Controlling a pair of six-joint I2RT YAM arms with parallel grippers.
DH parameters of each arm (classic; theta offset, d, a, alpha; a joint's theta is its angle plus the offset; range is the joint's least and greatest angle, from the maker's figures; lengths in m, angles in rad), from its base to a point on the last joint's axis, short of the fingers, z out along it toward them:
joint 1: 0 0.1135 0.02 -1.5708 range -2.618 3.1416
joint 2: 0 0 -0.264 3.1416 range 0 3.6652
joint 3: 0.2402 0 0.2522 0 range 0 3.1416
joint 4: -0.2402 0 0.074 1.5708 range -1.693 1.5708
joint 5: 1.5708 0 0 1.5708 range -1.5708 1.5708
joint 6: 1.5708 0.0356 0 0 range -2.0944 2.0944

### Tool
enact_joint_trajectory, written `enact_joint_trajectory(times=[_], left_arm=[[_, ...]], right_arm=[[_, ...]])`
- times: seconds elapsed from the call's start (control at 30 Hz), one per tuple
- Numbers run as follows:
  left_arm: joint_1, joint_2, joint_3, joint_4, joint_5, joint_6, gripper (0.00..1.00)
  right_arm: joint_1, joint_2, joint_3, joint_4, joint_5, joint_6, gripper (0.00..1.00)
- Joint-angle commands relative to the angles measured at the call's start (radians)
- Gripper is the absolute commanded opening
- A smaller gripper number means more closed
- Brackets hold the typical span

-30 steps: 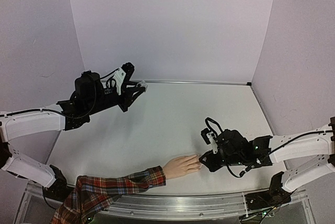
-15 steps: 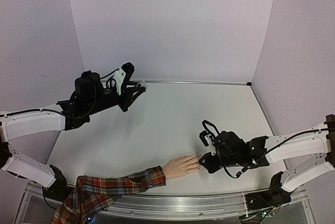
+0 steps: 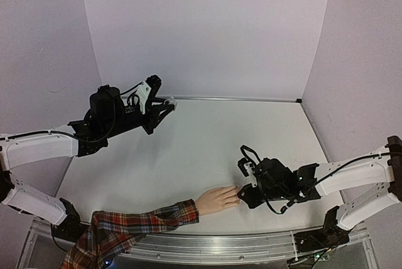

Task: Paint the nails

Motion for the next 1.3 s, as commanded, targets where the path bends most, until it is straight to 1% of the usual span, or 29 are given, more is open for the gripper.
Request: enact_joint_trajectory(times=[0.0,0.5,0.7,0.83,1.07,1.13,1.27], left_arm=[[-0.002,-0.023,-0.005,0.058,0.016,0.015,0.00],[-0.003,-0.016,-0.005,0.056,0.023,0.016,0.00],[-0.002,-0.017,-0.003,0.055,0.025,0.016,0.00],[-0.002,-0.019,-0.004,0.051,0.025,0.018,0.00],[-0.004,-0.017,-0.002,0.050,0.028,0.016,0.00],[-0.004,-0.017,-0.001,0.050,0.028,0.015,0.00],[-0.003,-0.016,0.000,0.050,0.031,0.013,0.00]], right_arm=[[0.005,0.005,0.030,0.029,0.033,0.021,0.00],[0.005,0.002,0.019,0.023,0.074,0.041,0.00],[0.005,0.006,0.027,0.002,0.092,0.050,0.00],[0.005,-0.026,0.022,-0.028,0.101,0.052,0.00],[0.005,-0.140,0.001,-0.033,0.028,0.021,0.00],[0.005,-0.133,0.000,-0.032,0.006,0.015,0.00],[0.005,-0.050,0.034,-0.035,-0.021,0.013,0.00]])
